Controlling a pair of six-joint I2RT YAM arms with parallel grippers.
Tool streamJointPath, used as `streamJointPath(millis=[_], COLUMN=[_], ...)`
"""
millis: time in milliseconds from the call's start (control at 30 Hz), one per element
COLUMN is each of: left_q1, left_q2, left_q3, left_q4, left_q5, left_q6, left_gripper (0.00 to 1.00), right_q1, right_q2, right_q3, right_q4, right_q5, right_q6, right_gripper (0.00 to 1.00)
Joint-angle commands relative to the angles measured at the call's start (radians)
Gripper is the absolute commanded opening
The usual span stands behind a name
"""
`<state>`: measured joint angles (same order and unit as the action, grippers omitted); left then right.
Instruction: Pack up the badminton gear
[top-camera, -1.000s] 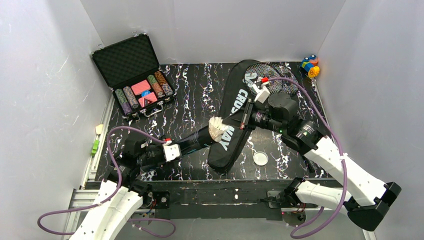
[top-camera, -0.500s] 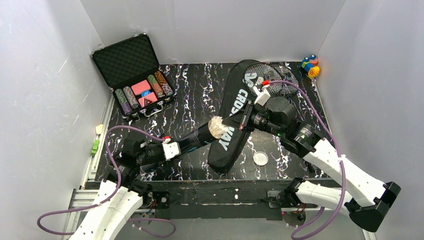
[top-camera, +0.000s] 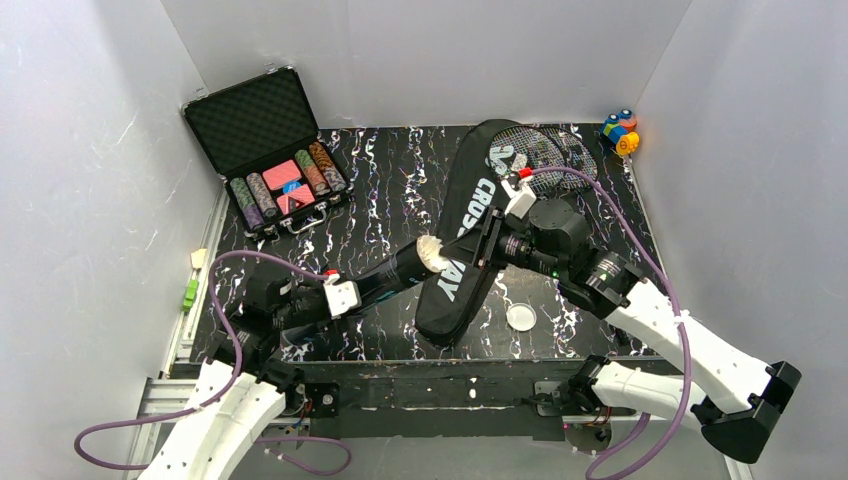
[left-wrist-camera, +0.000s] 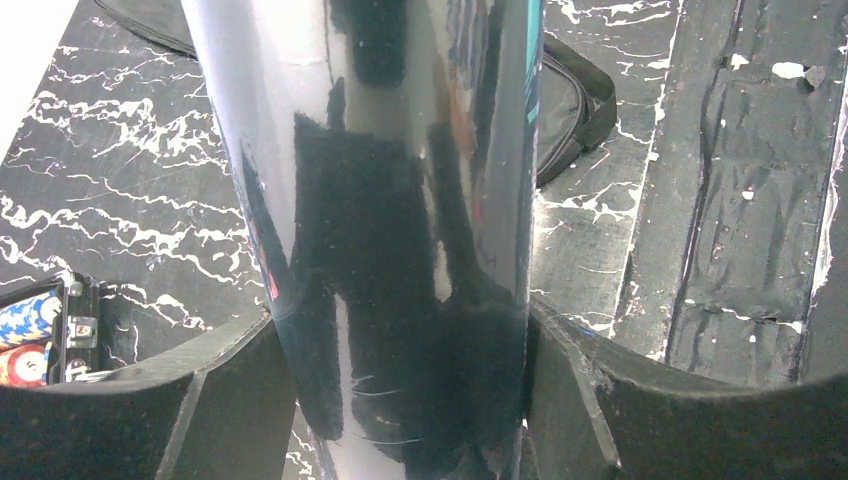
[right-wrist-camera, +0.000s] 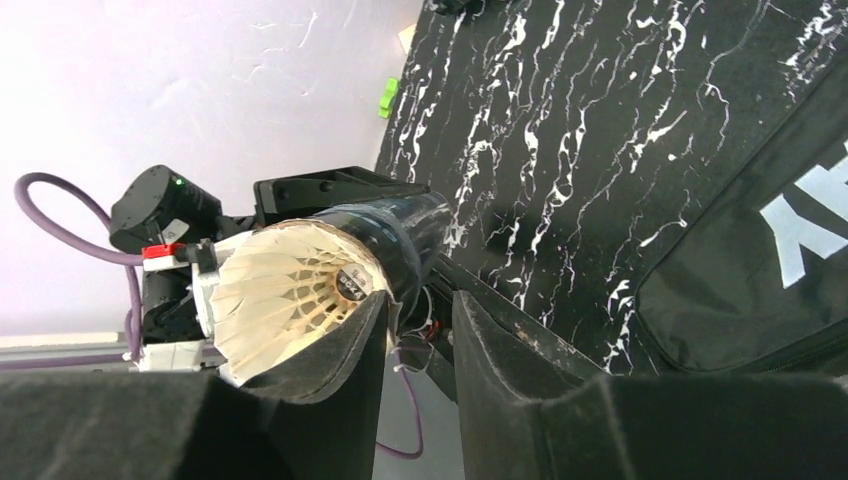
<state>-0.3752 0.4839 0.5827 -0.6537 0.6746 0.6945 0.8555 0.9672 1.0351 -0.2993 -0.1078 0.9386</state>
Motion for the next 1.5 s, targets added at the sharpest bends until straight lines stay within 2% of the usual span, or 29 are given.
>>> streamJointPath(millis=[0, 133, 167, 967, 1200, 1467], left_q1=[-0.002, -0.002, -0.002, -0.002, -0.002, -0.002], left_q2=[0.006, 0.012, 0.012, 0.022, 0.007, 0.009], left_q3=[0.058, 0.063, 0.064, 0.072, 0.049, 0.055], left_q4=[0.039, 0.039, 0.038, 0.021, -0.024, -0.045], left_q5=[0.032, 0.032, 0.034, 0.047, 0.036, 0.037], left_q6=[-0.004, 0.001, 0.002, 0.032, 0.110, 0.137], left_gripper=[0.18, 0.18, 0.18, 0.18, 0.18, 0.18], right_q1=[0.007, 0.007, 0.007, 0.074, 0.065, 0.060], right_q2=[-0.035, -0.056, -0.055, 0.128, 0.040, -0.019], right_q3=[-0.010, -0.005, 0.000, 0.078, 0.200, 0.160], right_q4=[-0.033, -0.074, -0.080, -0.028, -0.180, -0.217], right_q5=[0.027, 0.055, 0.055, -0.029, 0.077, 0.074], right_q6=[-0.027, -0.052, -0.060, -0.088, -0.132, -0.130], right_gripper=[0.41, 0.62, 0.64, 0.58, 0.63, 0.66])
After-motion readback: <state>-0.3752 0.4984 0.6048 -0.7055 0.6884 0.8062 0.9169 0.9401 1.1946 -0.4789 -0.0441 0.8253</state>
